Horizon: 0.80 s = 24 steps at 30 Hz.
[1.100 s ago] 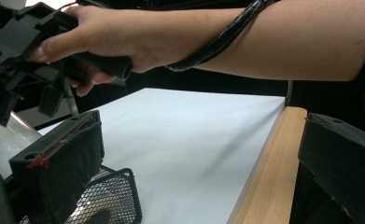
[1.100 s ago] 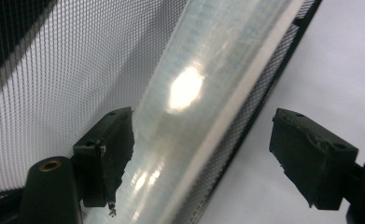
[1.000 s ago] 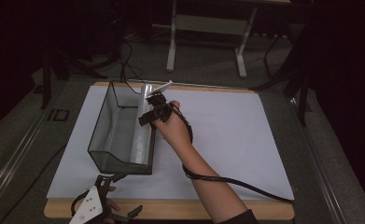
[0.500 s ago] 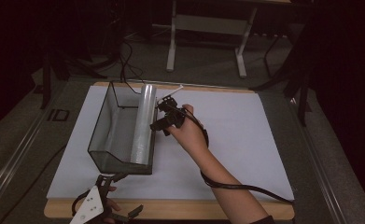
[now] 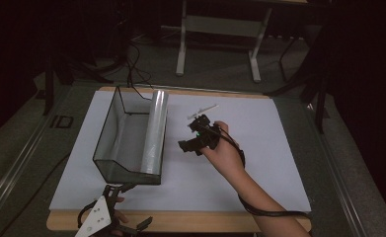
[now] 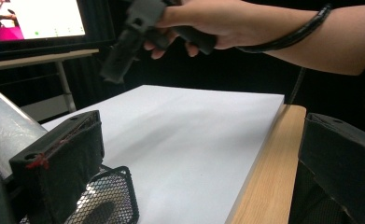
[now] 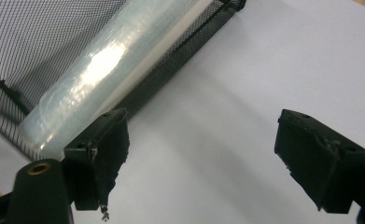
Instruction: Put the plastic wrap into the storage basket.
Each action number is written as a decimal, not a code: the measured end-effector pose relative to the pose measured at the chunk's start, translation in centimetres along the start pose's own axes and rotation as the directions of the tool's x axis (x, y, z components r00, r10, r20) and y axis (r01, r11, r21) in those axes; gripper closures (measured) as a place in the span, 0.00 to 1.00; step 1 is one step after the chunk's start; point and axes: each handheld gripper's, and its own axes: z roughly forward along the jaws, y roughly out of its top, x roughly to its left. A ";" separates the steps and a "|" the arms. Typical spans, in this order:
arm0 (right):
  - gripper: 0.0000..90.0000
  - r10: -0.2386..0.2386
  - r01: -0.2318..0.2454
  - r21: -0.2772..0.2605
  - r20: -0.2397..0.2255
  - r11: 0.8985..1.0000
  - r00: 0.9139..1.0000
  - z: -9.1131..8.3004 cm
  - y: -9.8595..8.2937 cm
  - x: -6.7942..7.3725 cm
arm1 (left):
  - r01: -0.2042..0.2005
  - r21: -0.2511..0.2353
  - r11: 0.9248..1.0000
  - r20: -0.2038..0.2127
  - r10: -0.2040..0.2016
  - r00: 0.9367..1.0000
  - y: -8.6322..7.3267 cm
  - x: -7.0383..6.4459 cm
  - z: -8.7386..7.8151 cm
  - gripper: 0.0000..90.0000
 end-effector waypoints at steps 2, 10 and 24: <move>0.20 -0.007 0.007 -0.019 -0.002 1.000 1.000 -0.7 -0.9 -0.2 | 0.000 0.003 1.000 0.001 0.000 1.000 0.0 0.0 0.0 0.01; 0.20 -0.012 0.011 -0.065 -0.002 0.998 1.000 -2.4 -4.4 -0.4 | -0.005 0.007 1.000 0.004 0.005 1.000 0.0 0.0 0.2 0.01; 0.19 -0.009 0.014 -0.187 0.027 0.982 1.000 -4.3 -9.3 -1.1 | -0.006 0.010 1.000 0.005 0.006 1.000 -0.1 0.0 0.2 0.01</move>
